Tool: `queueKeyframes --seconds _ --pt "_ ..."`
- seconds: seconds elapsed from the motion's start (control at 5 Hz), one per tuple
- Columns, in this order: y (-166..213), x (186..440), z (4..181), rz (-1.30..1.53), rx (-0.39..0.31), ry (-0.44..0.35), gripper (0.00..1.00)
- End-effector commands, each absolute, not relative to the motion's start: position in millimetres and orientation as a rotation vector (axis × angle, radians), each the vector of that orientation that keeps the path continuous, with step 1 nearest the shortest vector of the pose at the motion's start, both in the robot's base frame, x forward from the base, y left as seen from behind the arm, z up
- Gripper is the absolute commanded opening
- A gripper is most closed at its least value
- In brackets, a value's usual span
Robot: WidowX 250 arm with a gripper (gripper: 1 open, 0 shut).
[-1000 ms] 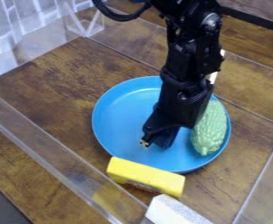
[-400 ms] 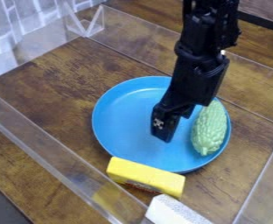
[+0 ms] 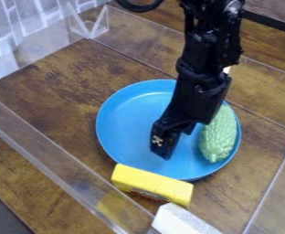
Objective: Put the yellow block in the blue tray
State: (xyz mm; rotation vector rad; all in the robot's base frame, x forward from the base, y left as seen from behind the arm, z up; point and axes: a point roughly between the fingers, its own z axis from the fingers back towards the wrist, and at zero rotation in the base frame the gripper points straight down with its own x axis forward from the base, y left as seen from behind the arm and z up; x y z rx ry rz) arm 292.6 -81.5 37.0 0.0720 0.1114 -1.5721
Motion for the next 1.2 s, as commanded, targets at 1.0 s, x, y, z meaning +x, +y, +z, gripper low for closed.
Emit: queueKeyframes --seconds 1.0 --pt "-119.1 325.3 36.6 -1.513 0.121 0.091 1.0"
